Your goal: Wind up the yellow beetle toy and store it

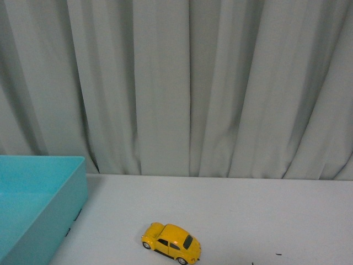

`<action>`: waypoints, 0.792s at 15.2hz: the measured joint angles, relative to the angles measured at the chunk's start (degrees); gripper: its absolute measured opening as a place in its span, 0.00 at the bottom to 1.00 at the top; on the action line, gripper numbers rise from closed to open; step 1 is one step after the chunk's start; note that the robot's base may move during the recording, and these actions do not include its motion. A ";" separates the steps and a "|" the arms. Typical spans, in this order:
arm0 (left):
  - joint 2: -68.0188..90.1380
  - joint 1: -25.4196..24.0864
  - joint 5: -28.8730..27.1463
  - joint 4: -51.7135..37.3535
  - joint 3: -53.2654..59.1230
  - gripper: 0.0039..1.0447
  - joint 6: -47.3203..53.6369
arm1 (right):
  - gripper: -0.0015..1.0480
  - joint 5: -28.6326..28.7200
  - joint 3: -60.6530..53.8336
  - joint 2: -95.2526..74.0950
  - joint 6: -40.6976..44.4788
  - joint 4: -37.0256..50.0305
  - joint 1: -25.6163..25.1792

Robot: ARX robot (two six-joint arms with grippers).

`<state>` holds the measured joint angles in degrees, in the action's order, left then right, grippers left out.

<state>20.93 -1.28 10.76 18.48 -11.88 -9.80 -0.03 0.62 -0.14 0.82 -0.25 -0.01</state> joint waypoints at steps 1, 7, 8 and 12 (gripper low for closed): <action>5.90 0.02 0.20 -6.23 -1.31 0.94 0.24 | 0.94 0.02 0.00 0.00 0.02 0.04 0.00; 52.59 7.23 2.19 -37.62 -19.37 0.94 14.91 | 0.94 0.02 0.00 -0.07 0.02 0.04 0.00; 57.68 8.15 1.97 -37.64 -22.82 0.94 18.99 | 0.94 0.00 0.00 -0.07 0.02 0.02 0.00; 71.43 11.06 6.88 -31.06 -39.04 0.94 38.56 | 0.94 0.00 0.00 -0.07 0.02 0.04 0.00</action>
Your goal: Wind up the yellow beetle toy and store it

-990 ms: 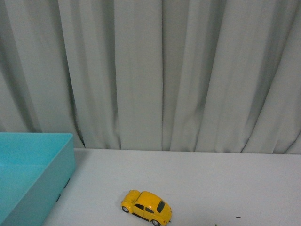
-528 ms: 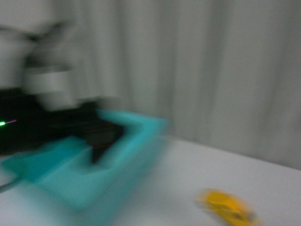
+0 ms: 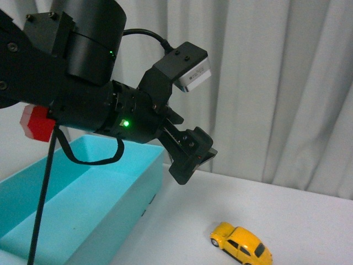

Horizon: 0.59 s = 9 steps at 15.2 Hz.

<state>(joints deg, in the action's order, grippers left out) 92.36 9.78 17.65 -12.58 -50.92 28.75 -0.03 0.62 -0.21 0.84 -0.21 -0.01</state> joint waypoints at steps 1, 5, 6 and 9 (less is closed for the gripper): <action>3.48 1.03 -0.20 2.80 -4.20 0.94 5.22 | 0.94 0.00 0.00 0.00 0.00 -0.02 0.00; 15.41 5.60 -2.05 18.51 -19.80 0.94 31.58 | 0.94 0.00 0.00 0.00 0.00 0.00 0.00; 17.59 6.93 -2.82 21.86 -22.82 0.94 38.36 | 0.94 0.00 0.00 0.00 0.00 -0.02 0.00; 23.82 9.75 -8.35 32.37 -28.22 0.94 57.18 | 0.94 0.00 0.00 0.00 0.00 0.00 0.00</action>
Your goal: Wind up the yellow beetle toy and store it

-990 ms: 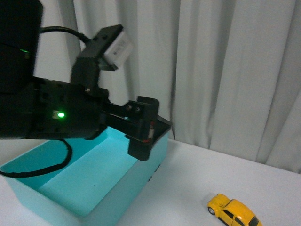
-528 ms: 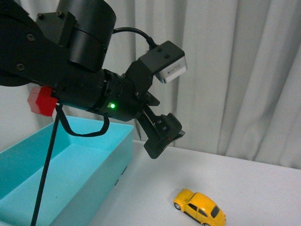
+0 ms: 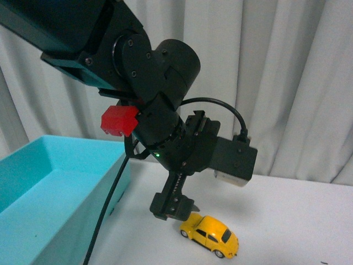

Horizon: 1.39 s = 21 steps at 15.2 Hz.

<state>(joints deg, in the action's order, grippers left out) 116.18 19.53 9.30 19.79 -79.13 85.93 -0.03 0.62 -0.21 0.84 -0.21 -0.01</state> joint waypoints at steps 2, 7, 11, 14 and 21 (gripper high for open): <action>2.25 0.81 -4.17 6.91 -1.79 0.94 8.55 | 0.94 0.00 0.00 0.00 0.00 -0.02 0.00; 6.45 5.53 -10.12 14.84 -7.78 0.94 11.91 | 0.94 0.00 0.00 0.00 0.00 0.00 0.00; 10.12 6.51 -12.33 16.20 -9.42 0.94 6.62 | 0.94 0.00 0.00 0.00 -0.02 0.00 0.00; 13.90 6.97 -13.35 14.40 -12.11 0.94 2.43 | 0.94 0.00 0.00 0.00 0.00 -0.02 0.00; 16.24 7.50 -14.82 13.53 -13.35 0.68 -2.82 | 0.94 0.00 0.00 0.00 0.00 -0.02 0.00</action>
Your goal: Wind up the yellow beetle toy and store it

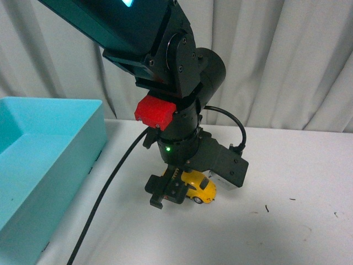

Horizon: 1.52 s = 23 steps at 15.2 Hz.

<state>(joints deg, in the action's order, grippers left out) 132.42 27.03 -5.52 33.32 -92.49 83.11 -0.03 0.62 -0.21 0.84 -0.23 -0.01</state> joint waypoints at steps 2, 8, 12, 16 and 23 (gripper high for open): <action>0.15 0.37 0.39 0.35 -0.70 0.49 0.90 | 0.94 0.00 0.00 0.00 0.00 0.02 0.00; -0.33 0.15 6.14 2.71 -2.60 0.36 0.48 | 0.94 0.00 0.00 0.00 0.00 0.02 0.00; -11.72 -5.07 19.63 -1.11 -2.51 0.36 -10.47 | 0.94 0.00 0.00 0.00 0.00 0.02 0.00; -21.81 -16.76 19.10 -7.98 0.79 0.35 -26.88 | 0.94 0.02 0.00 0.00 0.00 0.02 0.00; -26.05 -39.32 14.12 -5.57 11.34 0.35 -48.13 | 0.94 0.00 0.00 0.00 0.00 0.02 0.00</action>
<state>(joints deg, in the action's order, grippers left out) 106.37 -12.29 8.60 27.75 -81.14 34.98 -0.03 0.62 -0.21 0.84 -0.21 -0.01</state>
